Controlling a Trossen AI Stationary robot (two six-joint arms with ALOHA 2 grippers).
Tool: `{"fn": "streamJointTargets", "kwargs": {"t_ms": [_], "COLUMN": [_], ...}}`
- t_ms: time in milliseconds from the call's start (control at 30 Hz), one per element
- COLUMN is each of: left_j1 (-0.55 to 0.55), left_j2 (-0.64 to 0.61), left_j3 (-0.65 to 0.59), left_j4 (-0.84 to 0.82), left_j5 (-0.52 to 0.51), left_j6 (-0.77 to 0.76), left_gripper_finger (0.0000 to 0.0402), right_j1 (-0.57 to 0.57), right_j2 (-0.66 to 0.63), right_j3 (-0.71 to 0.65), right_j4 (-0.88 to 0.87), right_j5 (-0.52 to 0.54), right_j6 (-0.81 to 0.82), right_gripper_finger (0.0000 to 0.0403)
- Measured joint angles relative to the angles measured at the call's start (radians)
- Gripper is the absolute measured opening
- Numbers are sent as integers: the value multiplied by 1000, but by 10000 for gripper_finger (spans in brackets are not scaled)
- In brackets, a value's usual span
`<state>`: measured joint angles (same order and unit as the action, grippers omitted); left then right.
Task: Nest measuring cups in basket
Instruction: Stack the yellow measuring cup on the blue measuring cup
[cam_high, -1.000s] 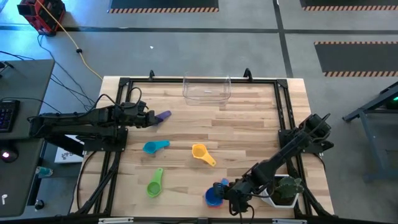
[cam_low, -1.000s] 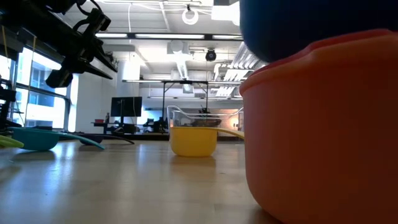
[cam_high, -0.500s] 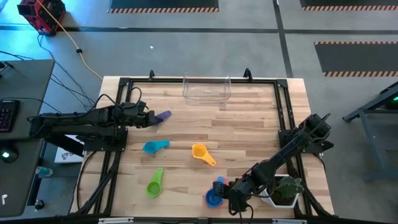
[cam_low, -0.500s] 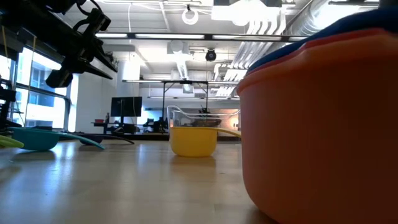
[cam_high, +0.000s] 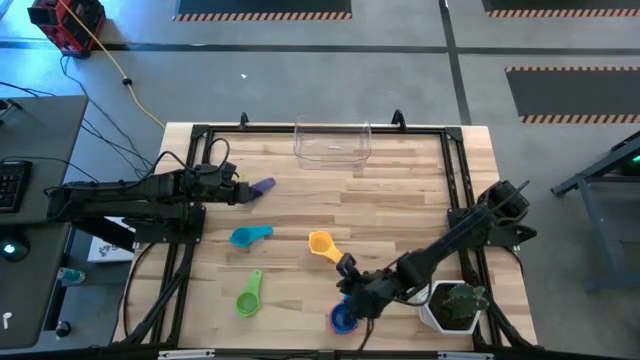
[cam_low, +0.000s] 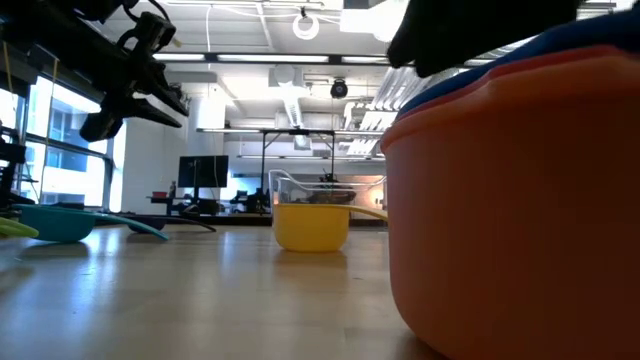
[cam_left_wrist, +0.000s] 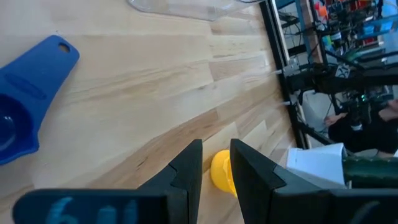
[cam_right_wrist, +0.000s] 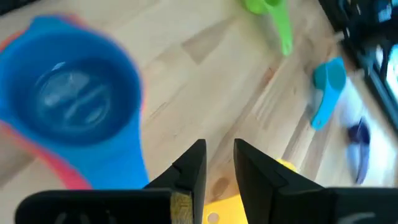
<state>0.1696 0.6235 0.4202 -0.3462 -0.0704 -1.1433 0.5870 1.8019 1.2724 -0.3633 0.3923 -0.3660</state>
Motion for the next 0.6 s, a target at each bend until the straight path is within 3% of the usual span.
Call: {"fn": "streamJointTargets", "kwargs": {"t_ms": [233, 600], "left_j1": [0, -1], "left_j2": [0, 0], "left_j3": [0, 0], "left_j4": [0, 0], "left_j5": [0, 56], "left_j6": [99, 273], "left_gripper_finger": [74, 74], "right_j1": [-107, -303], "right_j2": [0, 0], "right_j3": [0, 0], "right_j4": [7, 6], "right_j5": [-12, -125], "right_j6": [280, 830], "right_gripper_finger": [74, 74]}}
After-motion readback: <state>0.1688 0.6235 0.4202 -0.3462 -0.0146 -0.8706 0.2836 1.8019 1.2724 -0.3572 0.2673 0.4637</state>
